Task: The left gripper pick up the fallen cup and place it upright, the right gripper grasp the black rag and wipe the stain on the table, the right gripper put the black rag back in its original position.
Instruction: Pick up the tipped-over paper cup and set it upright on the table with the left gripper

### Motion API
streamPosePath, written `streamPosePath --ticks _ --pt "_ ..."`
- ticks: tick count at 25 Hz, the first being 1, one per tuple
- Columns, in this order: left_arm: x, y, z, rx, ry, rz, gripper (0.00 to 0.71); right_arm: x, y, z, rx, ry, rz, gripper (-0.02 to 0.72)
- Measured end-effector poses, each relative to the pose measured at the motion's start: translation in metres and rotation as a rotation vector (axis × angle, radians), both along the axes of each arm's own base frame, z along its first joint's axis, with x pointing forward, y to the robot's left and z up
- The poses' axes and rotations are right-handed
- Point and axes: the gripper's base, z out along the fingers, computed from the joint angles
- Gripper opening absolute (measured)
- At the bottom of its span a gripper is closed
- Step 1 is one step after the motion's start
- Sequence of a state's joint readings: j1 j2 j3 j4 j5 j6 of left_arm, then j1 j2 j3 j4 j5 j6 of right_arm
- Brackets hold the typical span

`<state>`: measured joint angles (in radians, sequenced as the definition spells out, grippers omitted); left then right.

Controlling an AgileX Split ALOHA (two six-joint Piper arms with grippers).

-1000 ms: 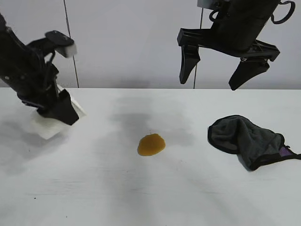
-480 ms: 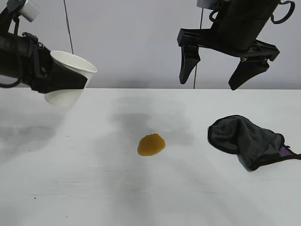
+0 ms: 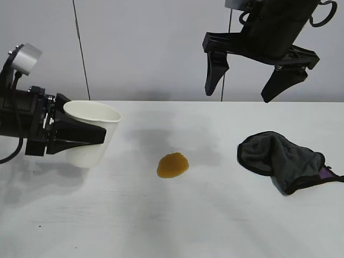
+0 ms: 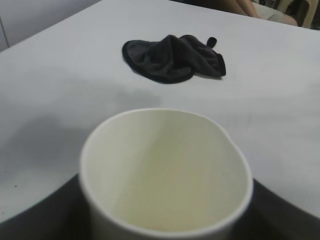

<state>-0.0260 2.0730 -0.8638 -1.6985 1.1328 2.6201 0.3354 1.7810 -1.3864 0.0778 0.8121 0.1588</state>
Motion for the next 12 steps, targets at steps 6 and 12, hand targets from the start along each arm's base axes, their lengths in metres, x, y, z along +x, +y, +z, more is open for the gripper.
streamPosePath --ticks 6,12 --pt "0.002 0.0 -0.008 0.024 -0.068 -0.032 0.432 0.003 0.001 -0.011 -0.012 0.025 0.006 0.694" --pt "0.003 0.0 -0.008 0.038 -0.121 -0.048 0.43 0.005 0.002 -0.013 -0.011 0.027 0.005 0.694"
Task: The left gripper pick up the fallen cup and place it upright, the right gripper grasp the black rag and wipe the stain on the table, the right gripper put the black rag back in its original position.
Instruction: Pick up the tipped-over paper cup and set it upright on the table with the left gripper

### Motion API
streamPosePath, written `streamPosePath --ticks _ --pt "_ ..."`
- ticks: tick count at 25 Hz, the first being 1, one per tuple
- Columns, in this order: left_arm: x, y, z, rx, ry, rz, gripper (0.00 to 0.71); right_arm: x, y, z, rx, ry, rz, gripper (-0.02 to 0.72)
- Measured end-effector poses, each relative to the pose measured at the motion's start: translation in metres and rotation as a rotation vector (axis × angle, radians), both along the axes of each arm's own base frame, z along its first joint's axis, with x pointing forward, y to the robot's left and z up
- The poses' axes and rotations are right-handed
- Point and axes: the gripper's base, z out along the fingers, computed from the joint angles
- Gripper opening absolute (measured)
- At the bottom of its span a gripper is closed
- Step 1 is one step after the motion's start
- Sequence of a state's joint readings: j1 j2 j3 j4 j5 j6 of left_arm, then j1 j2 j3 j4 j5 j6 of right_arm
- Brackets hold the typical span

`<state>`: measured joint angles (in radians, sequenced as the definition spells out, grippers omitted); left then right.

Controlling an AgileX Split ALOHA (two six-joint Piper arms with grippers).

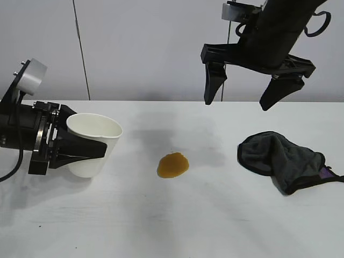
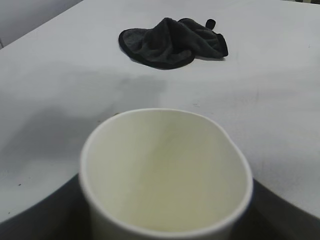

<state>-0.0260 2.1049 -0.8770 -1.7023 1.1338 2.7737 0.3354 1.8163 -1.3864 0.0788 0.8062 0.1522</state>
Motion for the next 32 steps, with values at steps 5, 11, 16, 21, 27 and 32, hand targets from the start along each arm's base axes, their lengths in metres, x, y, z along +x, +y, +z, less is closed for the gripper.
streamPosePath --ticks 5,11,16,21,27,32 --pt "0.0 0.0 -0.015 -0.001 0.023 -0.006 0.382 0.001 0.0 0.0 0.004 -0.012 -0.001 0.694" --pt "-0.002 0.0 -0.025 0.003 0.043 -0.009 0.369 0.001 0.0 0.0 0.003 -0.012 0.001 0.694" --pt "-0.001 0.0 -0.025 0.002 0.042 -0.007 0.41 0.001 0.0 0.0 0.001 -0.017 0.007 0.694" --pt "0.007 0.0 -0.021 -0.016 0.071 0.016 0.555 0.001 0.0 0.0 -0.002 -0.018 0.013 0.694" --pt "0.009 0.0 -0.02 -0.02 0.079 0.021 0.598 0.001 0.0 0.0 -0.003 -0.019 0.016 0.694" --pt "0.008 0.0 -0.02 -0.038 0.143 0.045 0.661 0.001 0.0 0.0 -0.004 -0.016 0.016 0.694"
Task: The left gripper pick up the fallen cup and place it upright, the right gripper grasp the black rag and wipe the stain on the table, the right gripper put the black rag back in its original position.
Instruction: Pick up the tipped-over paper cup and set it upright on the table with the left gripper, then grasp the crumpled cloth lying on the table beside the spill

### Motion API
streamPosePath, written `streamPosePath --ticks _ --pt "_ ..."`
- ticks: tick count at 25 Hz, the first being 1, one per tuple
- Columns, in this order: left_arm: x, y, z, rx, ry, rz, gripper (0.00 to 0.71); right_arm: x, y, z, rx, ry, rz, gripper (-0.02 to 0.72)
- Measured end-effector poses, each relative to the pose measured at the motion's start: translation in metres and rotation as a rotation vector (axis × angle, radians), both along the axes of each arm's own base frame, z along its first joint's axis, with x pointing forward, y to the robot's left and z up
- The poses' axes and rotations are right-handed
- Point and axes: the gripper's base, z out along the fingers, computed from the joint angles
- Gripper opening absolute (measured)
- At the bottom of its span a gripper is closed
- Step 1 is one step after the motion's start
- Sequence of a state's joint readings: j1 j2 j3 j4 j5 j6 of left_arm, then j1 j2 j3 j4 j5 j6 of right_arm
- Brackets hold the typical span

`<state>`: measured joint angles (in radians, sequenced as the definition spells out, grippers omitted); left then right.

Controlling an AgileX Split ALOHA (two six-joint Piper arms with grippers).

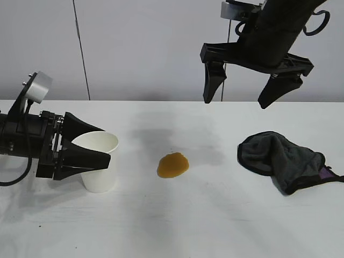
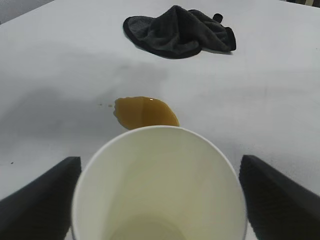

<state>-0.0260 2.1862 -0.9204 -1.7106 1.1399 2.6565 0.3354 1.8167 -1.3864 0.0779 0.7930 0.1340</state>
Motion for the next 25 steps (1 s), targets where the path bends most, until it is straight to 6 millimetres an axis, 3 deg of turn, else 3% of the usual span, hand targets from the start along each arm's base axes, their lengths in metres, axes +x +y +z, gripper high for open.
streamPosePath --ticks 9,18,25 --pt "0.0 0.0 0.004 -0.027 0.087 0.037 0.693 0.0 0.0 0.0 -0.002 0.004 0.001 0.694" --pt "0.002 0.0 0.058 -0.065 0.033 0.069 0.693 -0.001 0.0 -0.001 -0.005 0.014 0.002 0.694" --pt "0.002 0.008 0.112 -0.033 0.125 0.283 0.693 -0.001 0.0 -0.001 -0.005 0.016 0.002 0.694"
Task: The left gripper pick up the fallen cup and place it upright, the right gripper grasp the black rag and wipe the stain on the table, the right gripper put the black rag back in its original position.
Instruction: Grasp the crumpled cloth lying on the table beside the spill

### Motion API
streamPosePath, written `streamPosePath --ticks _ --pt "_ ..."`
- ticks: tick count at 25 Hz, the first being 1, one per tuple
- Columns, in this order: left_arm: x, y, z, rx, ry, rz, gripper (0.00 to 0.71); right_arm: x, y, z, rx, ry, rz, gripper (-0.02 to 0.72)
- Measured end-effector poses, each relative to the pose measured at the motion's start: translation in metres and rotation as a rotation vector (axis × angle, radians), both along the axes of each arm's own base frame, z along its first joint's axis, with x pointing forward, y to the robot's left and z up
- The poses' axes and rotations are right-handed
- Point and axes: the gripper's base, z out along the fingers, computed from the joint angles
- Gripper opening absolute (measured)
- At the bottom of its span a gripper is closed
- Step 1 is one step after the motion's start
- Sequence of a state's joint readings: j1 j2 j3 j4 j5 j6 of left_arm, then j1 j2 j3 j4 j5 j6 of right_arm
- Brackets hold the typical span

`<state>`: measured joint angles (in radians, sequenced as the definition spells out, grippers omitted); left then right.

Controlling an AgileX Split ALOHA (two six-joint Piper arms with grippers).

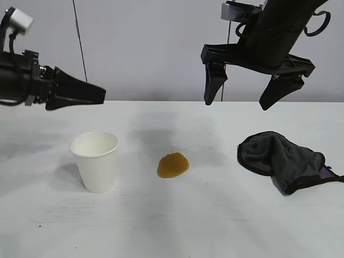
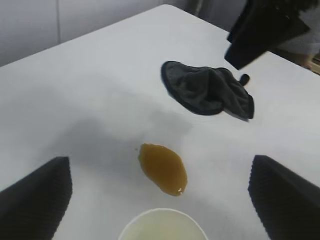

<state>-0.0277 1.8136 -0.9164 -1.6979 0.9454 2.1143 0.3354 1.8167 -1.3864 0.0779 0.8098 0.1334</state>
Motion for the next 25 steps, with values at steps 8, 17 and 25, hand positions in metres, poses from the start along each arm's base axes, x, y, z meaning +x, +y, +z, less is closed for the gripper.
streamPosePath --ticks 8,17,25 --pt "0.001 -0.003 0.06 0.068 0.078 0.348 0.692 0.0 0.0 0.0 0.0 0.0 0.0 0.694" --pt "0.006 0.001 0.077 0.121 0.338 0.425 0.689 0.0 0.0 0.0 -0.001 0.003 0.0 0.694" --pt "0.006 0.006 0.086 0.273 0.478 0.574 0.684 0.0 0.0 0.0 -0.001 0.003 0.001 0.694"
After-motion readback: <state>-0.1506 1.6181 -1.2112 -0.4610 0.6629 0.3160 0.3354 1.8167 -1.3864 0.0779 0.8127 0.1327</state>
